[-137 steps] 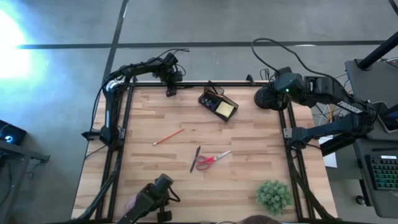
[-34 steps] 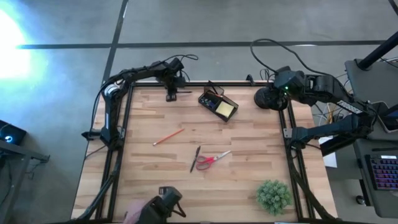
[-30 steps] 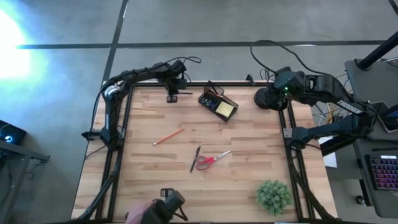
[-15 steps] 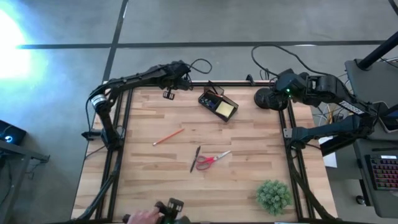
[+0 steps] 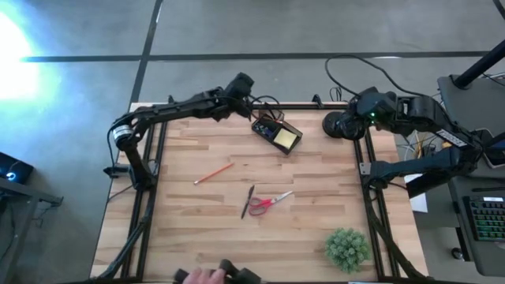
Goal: Pick and place office supplies into organizer
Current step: Put the top pen into the desk organizer
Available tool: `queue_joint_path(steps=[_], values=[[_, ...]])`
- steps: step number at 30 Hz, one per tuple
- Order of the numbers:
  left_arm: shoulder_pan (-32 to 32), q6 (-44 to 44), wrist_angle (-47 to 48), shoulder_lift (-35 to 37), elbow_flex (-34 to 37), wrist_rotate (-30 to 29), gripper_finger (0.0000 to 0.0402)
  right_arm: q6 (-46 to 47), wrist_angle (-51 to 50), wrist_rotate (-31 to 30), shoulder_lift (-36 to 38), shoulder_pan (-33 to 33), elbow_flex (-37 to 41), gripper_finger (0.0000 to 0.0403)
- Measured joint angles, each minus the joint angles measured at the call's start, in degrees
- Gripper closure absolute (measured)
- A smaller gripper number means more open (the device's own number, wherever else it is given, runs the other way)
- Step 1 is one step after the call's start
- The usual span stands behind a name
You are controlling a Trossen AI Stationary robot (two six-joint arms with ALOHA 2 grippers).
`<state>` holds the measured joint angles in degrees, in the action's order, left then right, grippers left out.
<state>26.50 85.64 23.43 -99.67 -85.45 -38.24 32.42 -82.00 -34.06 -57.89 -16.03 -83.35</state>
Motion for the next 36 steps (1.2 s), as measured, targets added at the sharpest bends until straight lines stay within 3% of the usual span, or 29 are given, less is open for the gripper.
queue_joint_path(steps=[12,24,31,36], values=[[-0.24,10.1,-6.86,-5.41,1.11,0.05,0.0384,0.64,0.15,1.89,-0.19,0.0,0.0,0.0227],[-1.41,14.48,-12.81,-11.81,-0.52,0.22,0.0384,0.96,0.23,4.32,-0.43,0.02,0.0,0.0227],[-3.63,17.34,-11.92,-11.81,-0.35,5.14,0.0384,0.72,0.25,4.28,-0.44,0.02,0.0,0.0227],[-4.81,17.29,-11.88,-11.81,0.25,7.0,0.0362,0.76,0.31,4.24,-0.44,0.02,0.0,0.0227]])
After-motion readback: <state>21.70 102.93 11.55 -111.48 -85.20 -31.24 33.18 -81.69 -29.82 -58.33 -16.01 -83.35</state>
